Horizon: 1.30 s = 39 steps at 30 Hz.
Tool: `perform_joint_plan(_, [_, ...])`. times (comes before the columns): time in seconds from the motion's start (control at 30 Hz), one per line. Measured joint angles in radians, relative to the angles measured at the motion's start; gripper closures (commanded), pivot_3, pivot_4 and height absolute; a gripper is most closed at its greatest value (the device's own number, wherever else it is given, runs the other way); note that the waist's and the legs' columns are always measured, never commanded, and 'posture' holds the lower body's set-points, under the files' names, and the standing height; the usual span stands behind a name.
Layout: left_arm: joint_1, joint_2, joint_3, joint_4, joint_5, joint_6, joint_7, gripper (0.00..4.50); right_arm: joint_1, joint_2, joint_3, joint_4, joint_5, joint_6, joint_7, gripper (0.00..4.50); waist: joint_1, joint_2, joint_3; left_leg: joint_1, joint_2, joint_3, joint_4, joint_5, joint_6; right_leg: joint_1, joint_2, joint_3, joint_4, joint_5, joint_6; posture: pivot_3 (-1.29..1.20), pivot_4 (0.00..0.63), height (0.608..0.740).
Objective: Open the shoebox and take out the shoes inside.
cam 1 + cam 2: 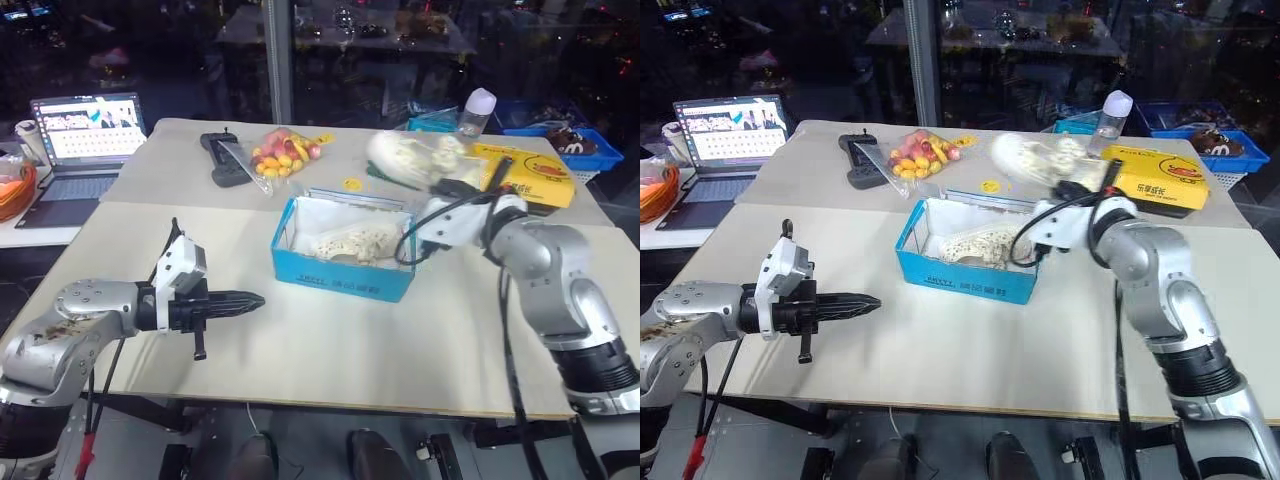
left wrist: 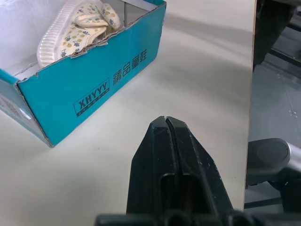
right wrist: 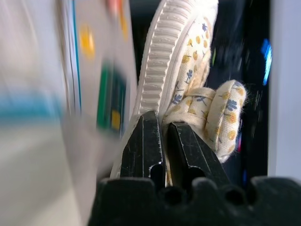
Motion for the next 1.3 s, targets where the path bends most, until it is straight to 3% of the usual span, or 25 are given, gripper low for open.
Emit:
perform_joint_plan(0.13, [-0.002,-0.001,0.000,0.000,0.000,0.000,0.000,4.50,0.064,-0.066,-0.019,0.139,-0.072,0.085,-0.067,4.50,-0.001,0.000,0.000,0.000,0.000,0.000,0.000,0.000,0.000,0.000,0.000,0.000,0.000,0.000,0.000,0.00,0.150,0.740])
perform_joint_plan(0.43, [-0.022,-0.017,-0.003,0.003,0.000,0.000,0.017,4.50,0.126,-0.036,0.041,0.267,-0.091,0.164,-0.077,4.50,-0.028,0.000,0.000,0.002,-0.001,0.001,0.001,0.001,0.001,0.001,0.000,0.002,0.000,0.001,0.002,0.00,0.150,0.740])
perform_joint_plan(0.5, [-0.024,-0.018,-0.005,0.004,0.000,0.000,0.020,4.50,0.128,-0.016,0.058,0.280,-0.080,0.165,-0.075,3.63,-0.031,0.001,0.000,0.002,-0.001,0.001,0.001,0.001,0.001,0.001,0.000,0.002,0.000,0.002,0.002,0.00,0.150,0.740])
perform_joint_plan(0.53, [-0.026,-0.020,-0.005,0.004,0.000,0.000,0.021,4.50,0.128,-0.008,0.058,0.280,-0.073,0.167,-0.072,3.48,-0.032,0.001,0.000,0.002,-0.001,0.001,0.001,0.001,0.001,0.001,0.000,0.002,0.000,0.002,0.002,0.00,0.150,0.740])
perform_joint_plan(0.7, [-0.027,-0.022,-0.008,0.004,0.001,0.000,0.022,4.50,0.139,0.004,0.058,0.271,-0.021,0.208,-0.013,1.66,-0.032,0.000,0.000,0.002,-0.001,0.000,0.001,0.001,0.001,0.003,0.000,0.002,0.000,0.002,0.002,0.00,0.150,0.740])
perform_joint_plan(0.9, [-0.029,-0.028,-0.010,0.004,0.001,0.000,0.029,4.50,0.141,-0.020,0.028,0.165,0.098,0.331,0.176,1.66,-0.035,0.001,0.000,0.002,-0.001,0.000,0.005,0.001,0.001,0.004,0.000,0.002,0.001,0.002,0.003,0.00,0.150,0.740])
perform_joint_plan(1.0, [-0.031,-0.029,-0.012,0.004,0.001,0.000,0.030,4.50,0.072,-0.152,-0.031,0.056,0.242,0.432,0.402,1.66,-0.034,0.007,0.004,0.002,-0.001,0.000,0.008,0.001,0.001,0.006,-0.001,0.002,0.000,0.002,0.004,0.00,0.150,0.740])
perform_joint_plan(1.1, [-0.031,-0.029,-0.012,0.006,0.001,0.000,0.031,4.50,-0.067,-0.296,-0.119,0.006,0.343,0.471,0.531,1.66,-0.032,0.008,0.005,0.003,0.000,-0.001,0.007,0.000,0.001,0.007,0.000,0.000,0.000,-0.002,-0.002,0.00,0.150,0.740])
perform_joint_plan(1.23, [-0.038,-0.032,-0.022,0.011,0.001,0.000,0.033,4.50,-0.236,-0.254,-0.127,-0.043,0.491,0.469,0.622,1.66,-0.046,0.006,0.005,0.011,0.000,0.000,0.006,0.000,0.001,0.012,0.000,0.001,0.000,-0.004,-0.005,0.00,0.150,0.740])
perform_joint_plan(1.3, [-0.038,-0.034,-0.028,0.014,0.001,0.000,0.036,4.50,-0.370,-0.113,-0.066,-0.033,0.567,0.409,0.639,1.66,-0.062,0.007,0.005,0.013,0.000,0.000,0.006,0.000,0.001,0.013,0.000,0.001,0.000,-0.003,-0.005,0.00,0.150,0.740])
